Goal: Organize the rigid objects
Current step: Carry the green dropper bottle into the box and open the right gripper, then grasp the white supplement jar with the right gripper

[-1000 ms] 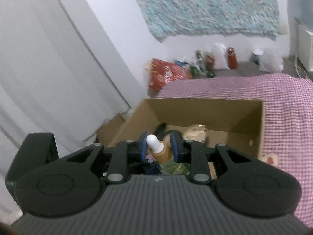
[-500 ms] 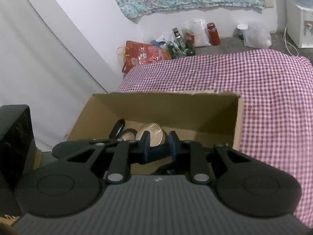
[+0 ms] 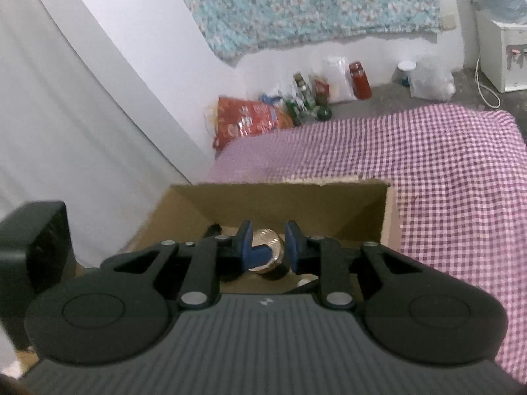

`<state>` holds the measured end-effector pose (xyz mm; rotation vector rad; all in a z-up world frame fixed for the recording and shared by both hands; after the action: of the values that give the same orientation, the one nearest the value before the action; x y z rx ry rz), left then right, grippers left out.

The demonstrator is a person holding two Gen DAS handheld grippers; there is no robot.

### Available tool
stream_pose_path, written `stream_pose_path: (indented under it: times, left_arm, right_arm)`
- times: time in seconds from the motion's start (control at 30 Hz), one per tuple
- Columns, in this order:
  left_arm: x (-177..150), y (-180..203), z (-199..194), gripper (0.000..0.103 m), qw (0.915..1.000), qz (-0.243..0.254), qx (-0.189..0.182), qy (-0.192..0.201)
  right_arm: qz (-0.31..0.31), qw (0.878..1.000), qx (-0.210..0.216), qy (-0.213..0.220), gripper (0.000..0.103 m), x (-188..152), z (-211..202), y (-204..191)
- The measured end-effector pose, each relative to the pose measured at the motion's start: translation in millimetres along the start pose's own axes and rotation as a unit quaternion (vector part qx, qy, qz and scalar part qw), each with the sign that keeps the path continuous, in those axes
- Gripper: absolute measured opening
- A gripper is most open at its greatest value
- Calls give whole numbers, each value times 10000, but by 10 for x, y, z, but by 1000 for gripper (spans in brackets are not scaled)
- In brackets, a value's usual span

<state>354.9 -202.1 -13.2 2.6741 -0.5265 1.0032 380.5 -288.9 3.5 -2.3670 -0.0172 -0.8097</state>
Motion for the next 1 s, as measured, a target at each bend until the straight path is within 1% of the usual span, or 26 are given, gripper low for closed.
stream_pose_path:
  times: [0.1, 0.13, 0.2, 0.27, 0.33, 0.4, 0.47, 0.57, 0.63, 0.73, 0.83, 1.0]
  left_arm:
    - [-2, 26, -237, 81, 9998, 13, -14, 203]
    - [-13, 37, -332, 82, 9996, 6, -30, 280]
    - [-49, 68, -545, 88, 9989, 6, -67, 458]
    - [-109, 112, -784, 93, 9975, 39, -120, 693]
    - [-209, 190, -1022, 95, 9957, 69, -173, 902]
    - [-337, 247, -1226, 96, 9944, 95, -217, 1026]
    - [-496, 291, -1430, 99, 9931, 174, -226, 1137]
    - [-766, 285, -1694, 101, 9918, 338, -157, 1224]
    - [-934, 203, -1845, 101, 9914, 381, -43, 1251]
    - [-1174, 56, -2036, 101, 9911, 294, 208, 1283]
    - [-1368, -79, -2164, 101, 9908, 163, 447, 1263]
    - [-1595, -298, -2297, 101, 9875, 25, 888, 1300]
  right_arm:
    - [61, 9994, 150, 321, 26, -17, -362, -113]
    - [71, 9989, 181, 433, 29, -37, -490, -152]
    - [43, 9976, 237, 647, 35, -104, -738, -252]
    - [19, 9958, 299, 870, 47, -209, -964, -368]
    - [32, 9942, 370, 1010, 52, -351, -1133, -444]
    - [71, 9927, 472, 1111, 56, -556, -1292, -515]
    - [108, 9912, 544, 1202, 68, -772, -1414, -587]
    - [157, 9895, 519, 1343, 76, -1098, -1543, -630]
    - [181, 9895, 529, 1330, 79, -1285, -1553, -667]
    - [249, 9914, 505, 1182, 80, -1577, -1482, -739]
    - [361, 9926, 577, 1004, 82, -1781, -1384, -817]
    - [436, 9947, 654, 659, 83, -1967, -1179, -984]
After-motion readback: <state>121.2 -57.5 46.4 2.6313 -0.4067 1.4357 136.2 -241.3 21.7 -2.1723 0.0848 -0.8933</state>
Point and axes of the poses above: each gripper's, at about its wrist camera, not at the fingertips, and z roughly the way its jaws point, y to its right, x to its top, the point moved 9 cm from there along z, roughly the way its jaws point, and after that the axes turned 5 degrees about z, right-handed, at the moved point
